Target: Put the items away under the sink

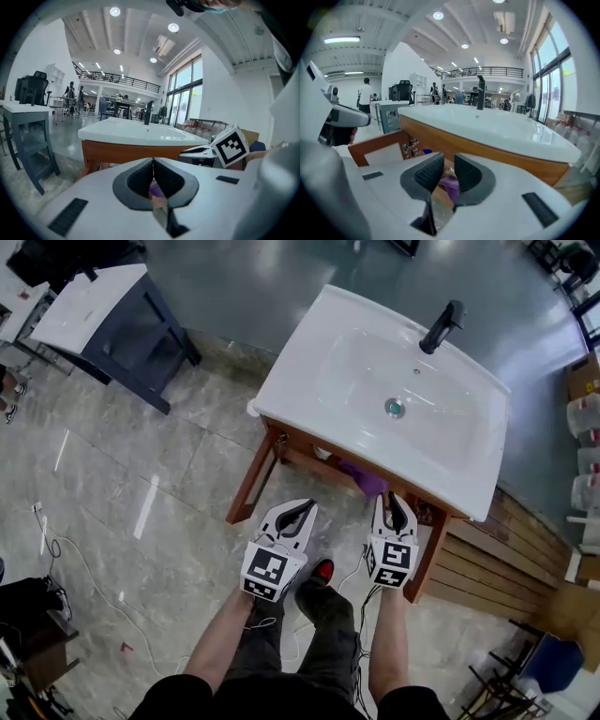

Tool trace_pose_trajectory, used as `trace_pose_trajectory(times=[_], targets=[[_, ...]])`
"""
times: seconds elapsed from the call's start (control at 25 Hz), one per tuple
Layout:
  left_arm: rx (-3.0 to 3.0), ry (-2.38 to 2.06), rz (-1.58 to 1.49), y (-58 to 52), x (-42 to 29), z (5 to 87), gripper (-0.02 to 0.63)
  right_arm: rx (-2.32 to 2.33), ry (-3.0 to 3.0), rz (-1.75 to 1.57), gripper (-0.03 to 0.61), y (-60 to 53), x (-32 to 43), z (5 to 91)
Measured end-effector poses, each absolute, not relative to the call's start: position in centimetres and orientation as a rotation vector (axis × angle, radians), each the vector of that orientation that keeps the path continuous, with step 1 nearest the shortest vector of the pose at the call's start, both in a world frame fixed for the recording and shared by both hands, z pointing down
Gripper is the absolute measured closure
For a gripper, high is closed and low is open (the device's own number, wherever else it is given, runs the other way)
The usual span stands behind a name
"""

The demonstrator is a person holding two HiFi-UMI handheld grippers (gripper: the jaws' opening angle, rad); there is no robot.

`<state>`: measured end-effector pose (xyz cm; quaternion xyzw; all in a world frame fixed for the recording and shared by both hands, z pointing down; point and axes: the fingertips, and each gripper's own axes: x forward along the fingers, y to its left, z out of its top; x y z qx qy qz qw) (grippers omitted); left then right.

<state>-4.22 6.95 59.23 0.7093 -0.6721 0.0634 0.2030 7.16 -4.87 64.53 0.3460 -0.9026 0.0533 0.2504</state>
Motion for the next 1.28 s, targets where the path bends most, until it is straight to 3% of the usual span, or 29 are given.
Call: trace_pose_trajectory(times=[0.44,1.28], targets=[[2.071,-1.886,0.201,4.5,-3.5,48.6,0.604,1.045,-2.562,0.196,0.535,-4.5,8.4,51.2],[2.239,-1.935,0.180,2.8,-1.6,33.3,0.604,1.184,-2.645,0.151,0.543,-3.4,13.7,35.9]])
